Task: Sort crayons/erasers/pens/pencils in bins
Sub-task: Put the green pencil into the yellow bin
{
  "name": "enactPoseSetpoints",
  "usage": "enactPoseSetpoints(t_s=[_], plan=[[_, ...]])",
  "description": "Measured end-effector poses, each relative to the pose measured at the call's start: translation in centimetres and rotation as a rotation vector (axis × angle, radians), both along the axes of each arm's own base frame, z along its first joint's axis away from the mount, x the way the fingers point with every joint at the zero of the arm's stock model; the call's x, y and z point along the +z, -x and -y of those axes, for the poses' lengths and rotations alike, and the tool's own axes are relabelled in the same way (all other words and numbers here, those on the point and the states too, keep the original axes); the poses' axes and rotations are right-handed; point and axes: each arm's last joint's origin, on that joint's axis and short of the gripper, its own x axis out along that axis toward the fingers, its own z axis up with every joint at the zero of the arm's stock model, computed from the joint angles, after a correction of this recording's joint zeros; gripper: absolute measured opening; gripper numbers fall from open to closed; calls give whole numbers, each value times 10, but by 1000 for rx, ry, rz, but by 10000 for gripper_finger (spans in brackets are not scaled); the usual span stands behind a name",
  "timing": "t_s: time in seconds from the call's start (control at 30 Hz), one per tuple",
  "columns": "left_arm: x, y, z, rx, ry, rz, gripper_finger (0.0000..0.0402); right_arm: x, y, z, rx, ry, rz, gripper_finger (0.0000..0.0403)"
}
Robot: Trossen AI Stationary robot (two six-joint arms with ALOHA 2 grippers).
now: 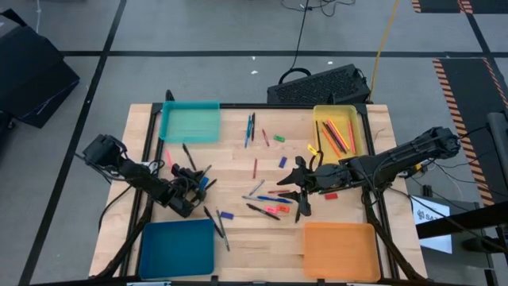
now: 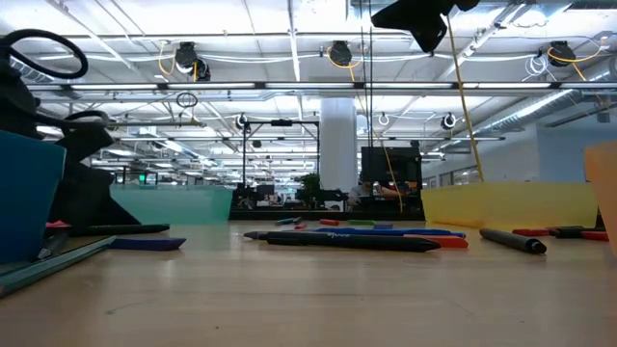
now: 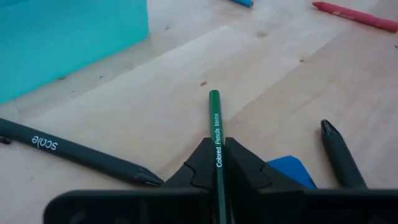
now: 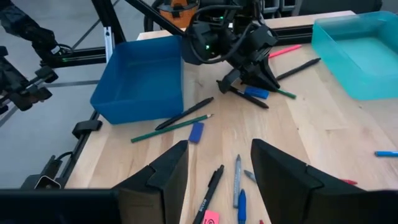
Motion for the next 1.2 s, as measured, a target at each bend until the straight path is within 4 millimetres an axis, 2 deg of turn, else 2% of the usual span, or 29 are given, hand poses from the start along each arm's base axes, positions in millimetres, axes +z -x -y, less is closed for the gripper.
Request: enactPoseSetpoints(t_s=[0.23, 0.37, 0.63, 0.83, 1.0, 1.07, 1.2], plan=[[1, -3, -2, 15, 11, 20, 17, 0, 0, 0, 9, 20, -1, 166], [8, -9, -1, -14, 31, 5, 17, 0, 0, 0, 10, 24, 0, 166], [44, -32, -4, -185, 145, -2, 11, 0, 0, 3, -6, 146, 8, 169], [84, -57, -9, -319, 95, 41, 2, -4, -5, 12, -17, 184, -7, 182], [117, -80, -16, -400, 32, 52, 0, -15, -16, 9, 26, 242, -49, 185], [122, -83, -21, -385, 26, 6, 1, -20, -20, 7, 44, 246, -68, 186], [117, -76, -31, -264, 72, -62, 18, -22, -24, 6, 46, 247, -74, 186]])
